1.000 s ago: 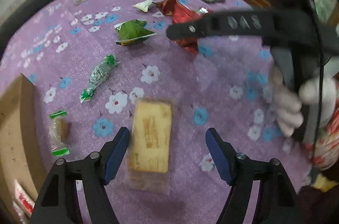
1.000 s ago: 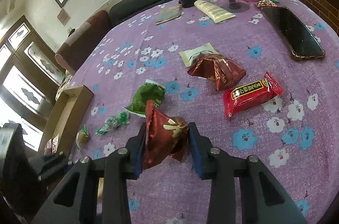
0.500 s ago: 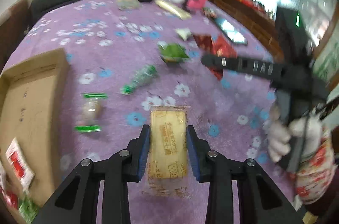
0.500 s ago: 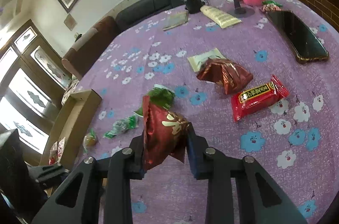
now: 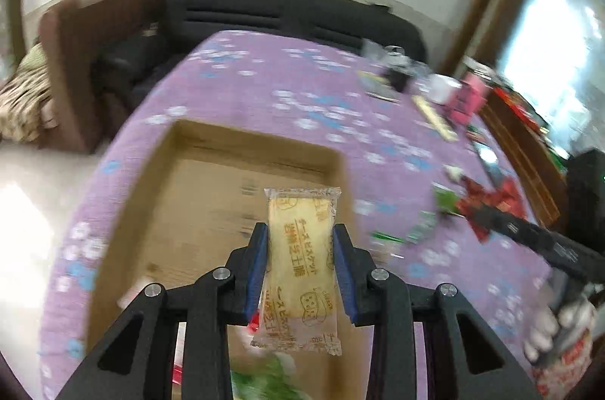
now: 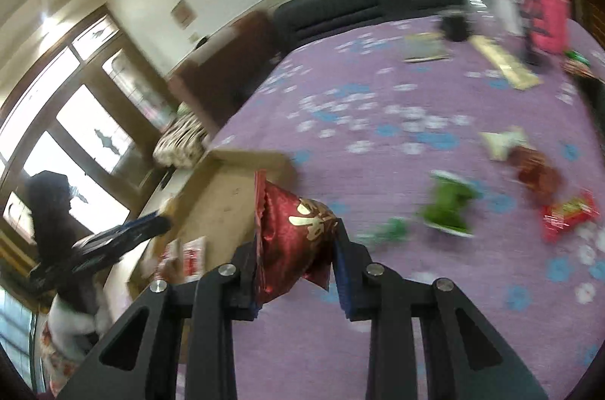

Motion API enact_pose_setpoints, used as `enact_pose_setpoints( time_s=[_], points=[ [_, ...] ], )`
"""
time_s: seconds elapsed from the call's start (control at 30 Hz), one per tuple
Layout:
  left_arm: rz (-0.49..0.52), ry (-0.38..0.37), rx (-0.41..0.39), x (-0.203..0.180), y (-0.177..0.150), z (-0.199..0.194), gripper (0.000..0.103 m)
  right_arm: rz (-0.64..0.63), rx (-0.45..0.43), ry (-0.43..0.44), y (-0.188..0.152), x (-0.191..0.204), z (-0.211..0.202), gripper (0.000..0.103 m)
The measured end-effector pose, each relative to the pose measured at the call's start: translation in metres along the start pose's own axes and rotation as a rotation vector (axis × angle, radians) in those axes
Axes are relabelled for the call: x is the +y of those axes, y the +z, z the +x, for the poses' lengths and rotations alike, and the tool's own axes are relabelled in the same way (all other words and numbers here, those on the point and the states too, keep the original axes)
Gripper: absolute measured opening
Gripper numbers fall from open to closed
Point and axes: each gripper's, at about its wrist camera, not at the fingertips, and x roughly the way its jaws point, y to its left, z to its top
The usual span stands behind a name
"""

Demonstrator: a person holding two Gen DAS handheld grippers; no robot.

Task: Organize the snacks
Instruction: 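Carry the cake bar and foil candy into the cardboard box and open both grippers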

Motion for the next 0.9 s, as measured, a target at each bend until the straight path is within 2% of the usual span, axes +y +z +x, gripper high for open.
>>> enact_pose_setpoints(
  time_s=[0.23, 0.5, 0.6, 0.7, 0.77, 0.83, 0.9],
  points=[
    [-0.137, 0.076, 0.048, 0.062, 0.002, 0.032, 0.035, -0.083, 0.124, 0.069, 0.0, 0.076, 0.074, 0.029],
    [-0.179, 0.072, 0.055, 0.081, -0.006, 0.034, 0.036, -0.151, 0.235, 0.039, -0.015, 0.119, 0.147, 0.029],
    [-0.191, 0.063, 0.035, 0.085, -0.006, 0.027, 0.038, -0.167, 0.239, 0.031, -0.018, 0.122, 0.155, 0.032],
    [-0.225, 0.042, 0.018, 0.088, -0.005, 0.021, 0.053, -0.17, 0.227, 0.029, -0.017, 0.125, 0.152, 0.035],
    [-0.237, 0.028, 0.001, 0.087, -0.005, 0.014, 0.055, -0.176, 0.212, 0.036, -0.015, 0.124, 0.145, 0.04],
    [-0.245, 0.009, -0.021, 0.082, -0.006, 0.005, 0.063, -0.181, 0.181, 0.031, -0.012, 0.122, 0.134, 0.043],
    [-0.244, -0.004, -0.037, 0.075, -0.006, -0.002, 0.065, -0.173, 0.158, 0.027, -0.008, 0.117, 0.121, 0.043]
  ],
)
